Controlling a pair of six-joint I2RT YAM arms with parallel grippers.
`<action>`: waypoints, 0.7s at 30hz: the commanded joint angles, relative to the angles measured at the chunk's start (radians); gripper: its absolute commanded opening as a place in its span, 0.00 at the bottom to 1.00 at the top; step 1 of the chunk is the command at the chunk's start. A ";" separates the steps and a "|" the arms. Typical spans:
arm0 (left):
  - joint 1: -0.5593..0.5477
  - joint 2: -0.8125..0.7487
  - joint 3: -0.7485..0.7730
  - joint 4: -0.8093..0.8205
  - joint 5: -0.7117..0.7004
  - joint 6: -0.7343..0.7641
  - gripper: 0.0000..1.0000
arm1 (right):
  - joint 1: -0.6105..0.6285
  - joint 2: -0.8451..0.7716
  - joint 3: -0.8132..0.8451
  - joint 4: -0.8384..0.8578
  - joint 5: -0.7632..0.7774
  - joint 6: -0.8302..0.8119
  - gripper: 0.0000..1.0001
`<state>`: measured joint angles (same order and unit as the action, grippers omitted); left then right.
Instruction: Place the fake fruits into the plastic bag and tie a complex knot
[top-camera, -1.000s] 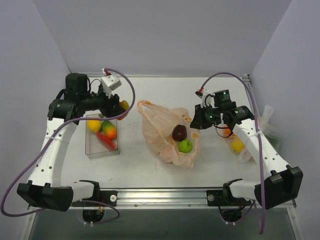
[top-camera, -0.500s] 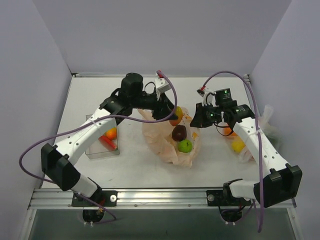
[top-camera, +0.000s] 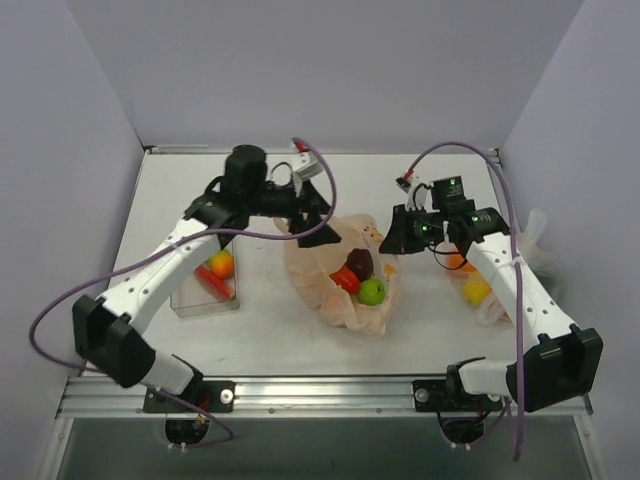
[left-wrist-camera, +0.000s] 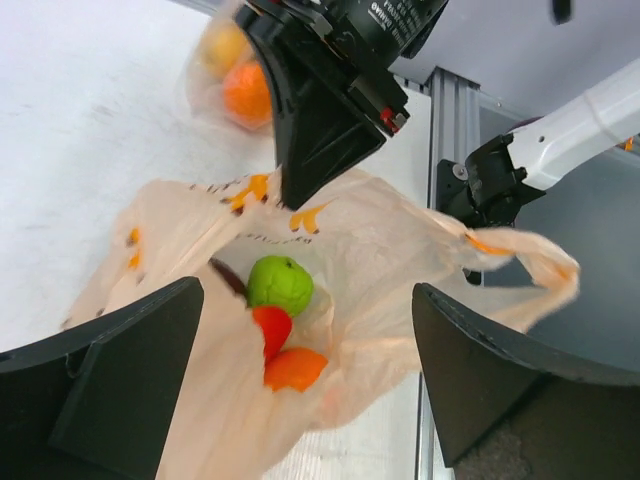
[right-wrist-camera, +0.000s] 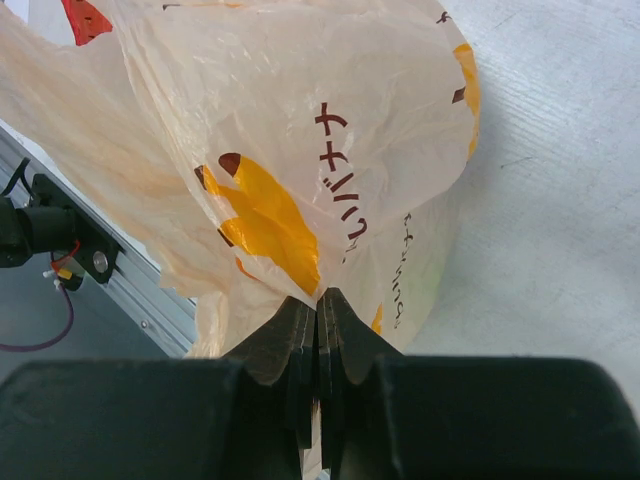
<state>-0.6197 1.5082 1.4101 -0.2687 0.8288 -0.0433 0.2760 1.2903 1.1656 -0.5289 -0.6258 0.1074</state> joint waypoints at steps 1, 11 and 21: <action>0.184 -0.184 0.013 -0.133 0.179 0.077 0.97 | -0.004 -0.026 0.008 -0.014 -0.025 -0.003 0.00; 0.828 -0.166 0.102 -0.961 0.152 1.088 0.91 | -0.004 -0.025 -0.006 -0.014 -0.009 -0.037 0.00; 0.813 -0.025 -0.017 -0.646 -0.199 0.767 0.89 | -0.004 -0.020 -0.020 -0.016 0.009 -0.044 0.00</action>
<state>0.2352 1.4765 1.4155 -1.0153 0.7612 0.7872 0.2752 1.2854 1.1519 -0.5316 -0.6247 0.0772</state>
